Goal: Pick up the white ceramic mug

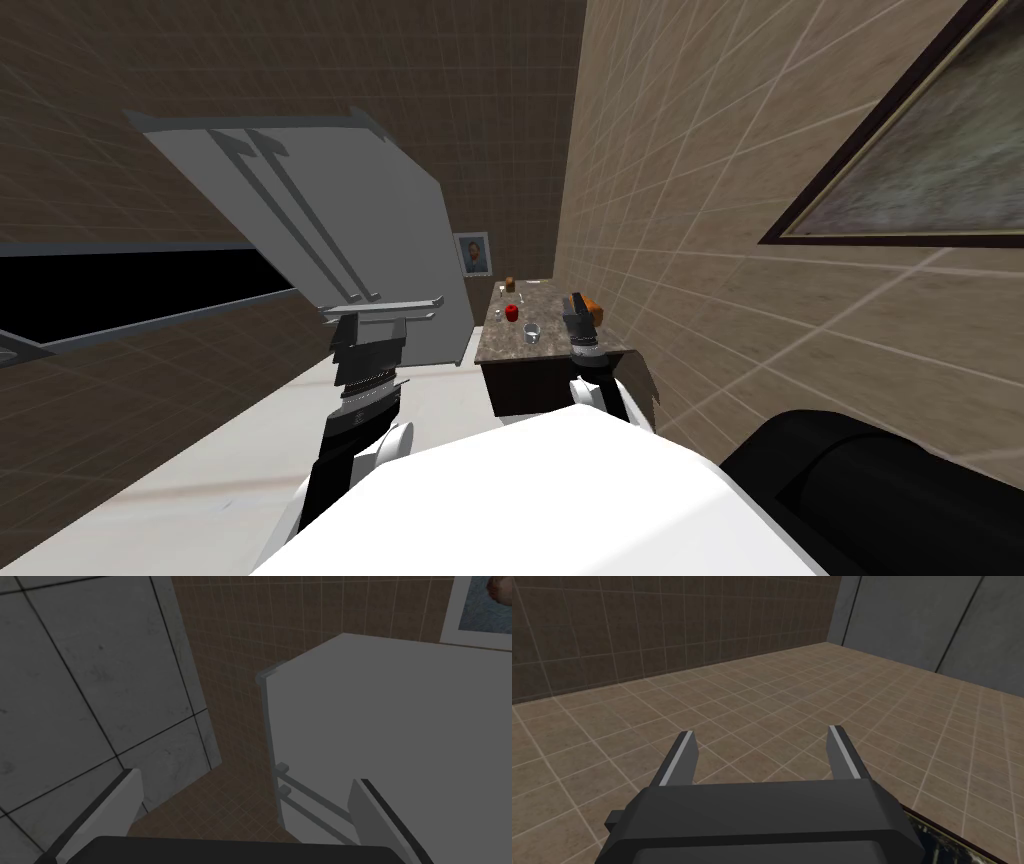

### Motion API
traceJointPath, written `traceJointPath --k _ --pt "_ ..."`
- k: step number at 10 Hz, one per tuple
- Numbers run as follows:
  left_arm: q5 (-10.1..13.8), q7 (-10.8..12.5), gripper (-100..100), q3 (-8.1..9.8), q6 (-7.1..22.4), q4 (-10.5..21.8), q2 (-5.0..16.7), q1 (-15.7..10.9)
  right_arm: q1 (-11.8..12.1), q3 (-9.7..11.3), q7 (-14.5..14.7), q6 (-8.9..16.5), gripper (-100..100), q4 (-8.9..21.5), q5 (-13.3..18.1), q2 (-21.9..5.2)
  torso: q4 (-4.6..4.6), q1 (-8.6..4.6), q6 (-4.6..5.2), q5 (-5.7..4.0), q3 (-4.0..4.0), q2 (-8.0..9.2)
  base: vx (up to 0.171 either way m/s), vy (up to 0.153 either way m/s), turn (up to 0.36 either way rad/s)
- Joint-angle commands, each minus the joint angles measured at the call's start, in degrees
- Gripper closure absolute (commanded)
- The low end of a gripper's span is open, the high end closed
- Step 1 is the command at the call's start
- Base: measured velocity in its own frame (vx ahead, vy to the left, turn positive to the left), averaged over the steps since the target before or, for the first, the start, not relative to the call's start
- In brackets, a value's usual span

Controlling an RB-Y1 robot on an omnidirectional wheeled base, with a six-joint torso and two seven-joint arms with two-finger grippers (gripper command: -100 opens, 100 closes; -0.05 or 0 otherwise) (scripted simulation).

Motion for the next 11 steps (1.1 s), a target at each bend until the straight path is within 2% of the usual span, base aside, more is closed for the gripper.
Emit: traceJointPath --k 1,5,10,11 --pt "0.0 0.0 0 0.0 0.0 0.0 0.0 0.0 -0.08 -0.23 0.3 -0.23 -100 0.45 0.79 -1.73 0.0 0.0 0.0 0.0 0.0 0.0 0.004 0.02 0.01" --pt "0.0 0.0 0 0.0 0.0 0.0 0.0 0.0 -0.59 -1.64 1.84 -1.74 -100 2.92 5.27 -7.64 0.0 0.19 0.0 0.04 0.0 0.0 0.004 0.056 0.014" --pt "0.0 0.0 0 -0.01 0.0 0.0 -0.01 0.0 -1.73 -4.82 4.82 -5.4 -100 7.77 13.89 -16.39 -0.02 0.36 -0.01 0.08 -0.04 -0.07 0.015 0.103 0.019" --pt "0.0 0.0 0 -0.01 0.0 0.0 -0.01 0.0 -1.73 -4.82 4.82 -5.4 -100 7.77 14.61 -16.57 -0.01 0.42 -0.01 0.09 -0.03 -0.05 0.003 0.086 0.004"
